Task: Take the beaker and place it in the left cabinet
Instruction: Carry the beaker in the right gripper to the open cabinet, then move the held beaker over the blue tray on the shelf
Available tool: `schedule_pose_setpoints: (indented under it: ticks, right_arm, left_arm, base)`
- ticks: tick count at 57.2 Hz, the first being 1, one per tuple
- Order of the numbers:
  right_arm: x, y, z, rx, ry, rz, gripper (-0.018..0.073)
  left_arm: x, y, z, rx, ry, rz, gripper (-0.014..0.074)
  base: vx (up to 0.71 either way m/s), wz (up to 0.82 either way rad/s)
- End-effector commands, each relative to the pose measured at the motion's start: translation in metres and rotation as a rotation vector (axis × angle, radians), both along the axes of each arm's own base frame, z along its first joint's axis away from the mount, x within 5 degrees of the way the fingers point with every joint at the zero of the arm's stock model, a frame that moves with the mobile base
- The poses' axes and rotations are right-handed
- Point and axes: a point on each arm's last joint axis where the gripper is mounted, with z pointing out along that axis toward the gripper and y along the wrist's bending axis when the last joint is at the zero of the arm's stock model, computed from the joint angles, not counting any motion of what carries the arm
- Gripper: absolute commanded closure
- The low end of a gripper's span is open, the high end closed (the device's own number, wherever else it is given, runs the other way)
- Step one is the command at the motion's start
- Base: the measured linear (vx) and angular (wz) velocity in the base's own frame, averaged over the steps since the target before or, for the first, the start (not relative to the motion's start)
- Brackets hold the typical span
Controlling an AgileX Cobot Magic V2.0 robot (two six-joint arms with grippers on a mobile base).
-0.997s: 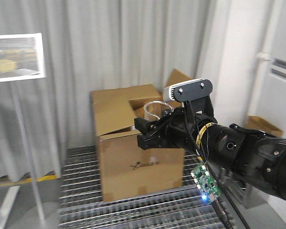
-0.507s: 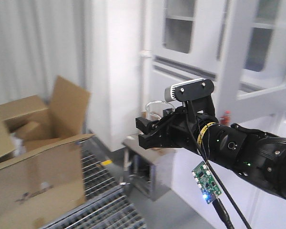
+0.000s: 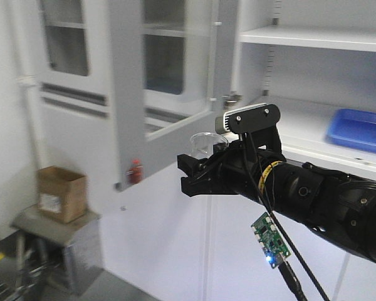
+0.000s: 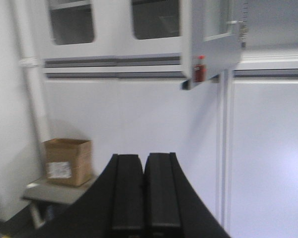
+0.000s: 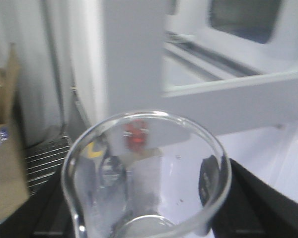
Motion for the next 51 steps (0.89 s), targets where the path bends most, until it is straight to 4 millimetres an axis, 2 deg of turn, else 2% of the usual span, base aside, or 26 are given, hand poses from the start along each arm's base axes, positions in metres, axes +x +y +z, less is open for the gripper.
schedule_pose_setpoints:
  ticks: [1,28,51]
  right_arm:
    - [-0.0092,-0.0022,0.0315,0.067,-0.094,0.035,0.0561]
    - [-0.0092,-0.0022,0.0315,0.067,-0.094,0.035,0.0561]
    - [-0.0094,-0.0018,0.0319,0.070,-0.097,0.039,0.0561]
  left_arm:
    - [-0.0014,0.0004,0.0031,-0.022,-0.083,0.001,0.0595]
    - [-0.0014,0.0004,0.0031,-0.022,-0.083,0.001,0.0595]
    - [-0.0014,0.0004,0.0031,-0.022,-0.083,0.001,0.0595]
  base:
    - [0.18,-0.69]
    - [0.20,-0.55]
    - [0.23,-0.35]
